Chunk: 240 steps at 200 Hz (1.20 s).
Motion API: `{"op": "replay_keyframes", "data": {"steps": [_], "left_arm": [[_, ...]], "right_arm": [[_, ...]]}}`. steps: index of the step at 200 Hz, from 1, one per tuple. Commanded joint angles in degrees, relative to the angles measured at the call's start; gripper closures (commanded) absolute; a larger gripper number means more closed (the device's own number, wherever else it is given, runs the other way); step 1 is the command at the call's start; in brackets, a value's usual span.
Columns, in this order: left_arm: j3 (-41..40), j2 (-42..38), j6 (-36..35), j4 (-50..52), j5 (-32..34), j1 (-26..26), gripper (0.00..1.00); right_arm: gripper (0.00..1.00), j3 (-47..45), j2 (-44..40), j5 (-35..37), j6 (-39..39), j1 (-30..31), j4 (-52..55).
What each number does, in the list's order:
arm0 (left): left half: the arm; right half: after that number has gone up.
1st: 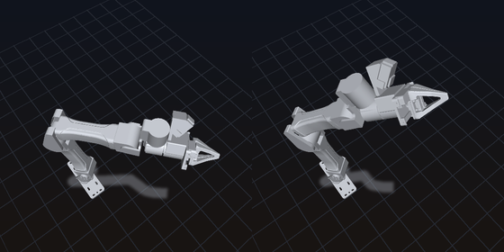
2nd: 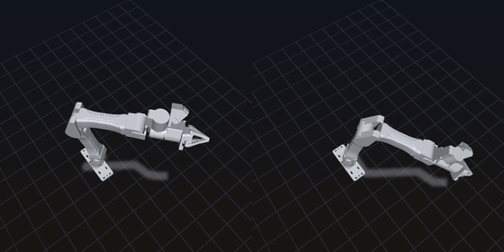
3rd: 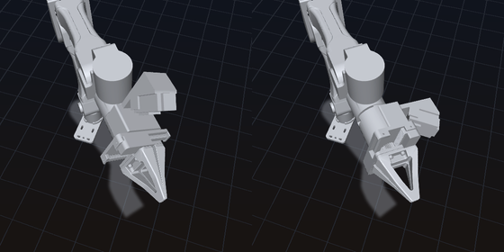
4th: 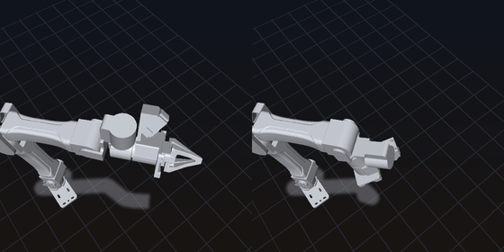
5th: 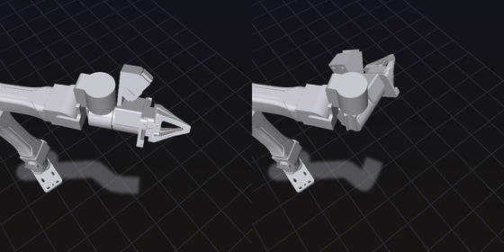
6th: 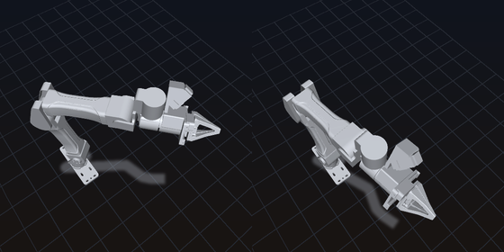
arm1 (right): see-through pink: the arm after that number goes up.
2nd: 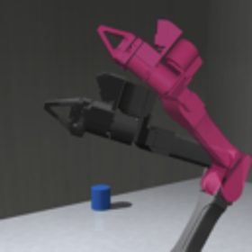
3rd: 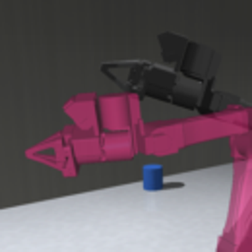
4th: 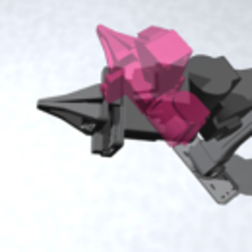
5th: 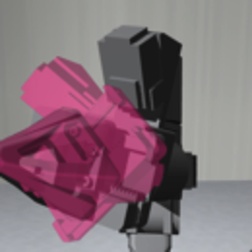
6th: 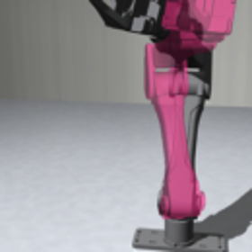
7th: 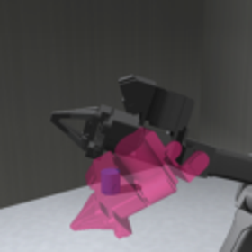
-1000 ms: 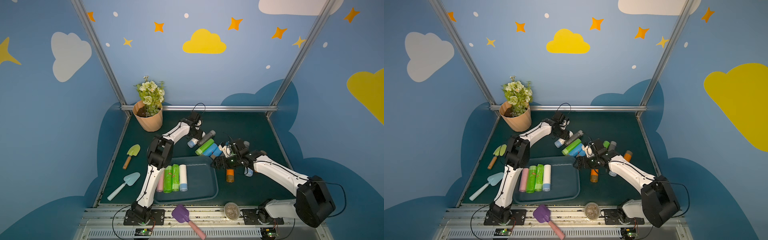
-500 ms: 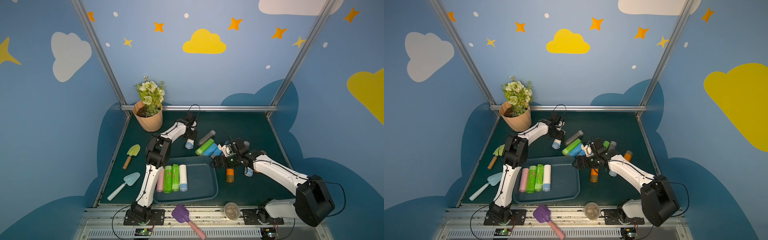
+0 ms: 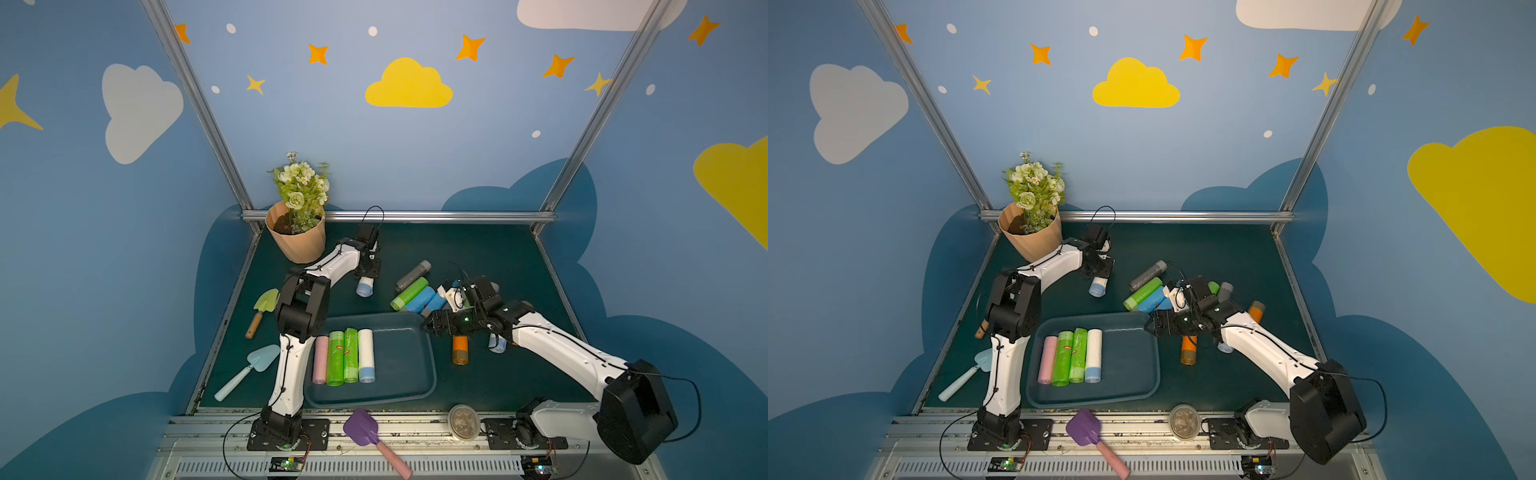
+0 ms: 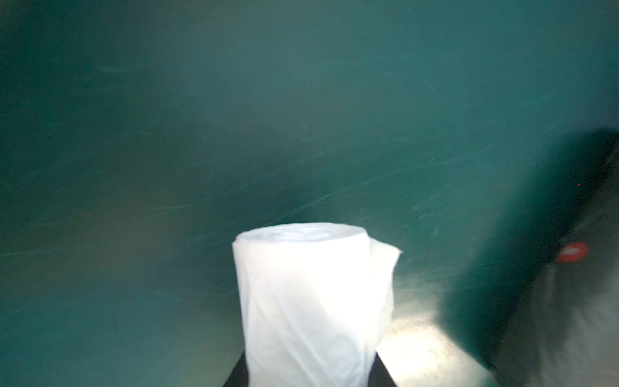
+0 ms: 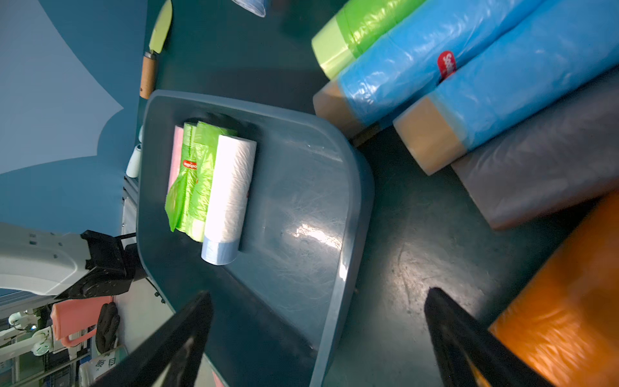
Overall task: Put the roll of trash bags into the storage box
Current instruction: Pick up the roll of trash bags from the center of the board.
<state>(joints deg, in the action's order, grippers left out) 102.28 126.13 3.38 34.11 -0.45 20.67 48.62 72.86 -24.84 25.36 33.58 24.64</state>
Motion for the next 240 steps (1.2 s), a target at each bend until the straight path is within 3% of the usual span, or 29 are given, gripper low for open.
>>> {"op": "replay_keyframes", "data": {"steps": [1,85,147,240], "left_arm": [[-0.9,-5.4,4.4,0.7,1.7,-0.1,0.66],[-12.7,-20.8,15.1,3.4,-2.8,0.4,0.66],[-25.2,-33.7,21.5,1.4,-5.7,2.7,0.66],[-41.0,-48.6,33.0,-0.4,-1.5,13.3,0.66]], "right_arm": [[0.03,-1.1,-2.3,-0.4,0.5,0.3,1.0],[0.03,-5.4,-9.4,-0.9,1.8,0.9,1.4],[0.03,-4.2,-9.8,-0.5,1.8,2.2,2.2],[0.03,-6.3,-12.0,1.2,2.8,5.0,1.9]]}}
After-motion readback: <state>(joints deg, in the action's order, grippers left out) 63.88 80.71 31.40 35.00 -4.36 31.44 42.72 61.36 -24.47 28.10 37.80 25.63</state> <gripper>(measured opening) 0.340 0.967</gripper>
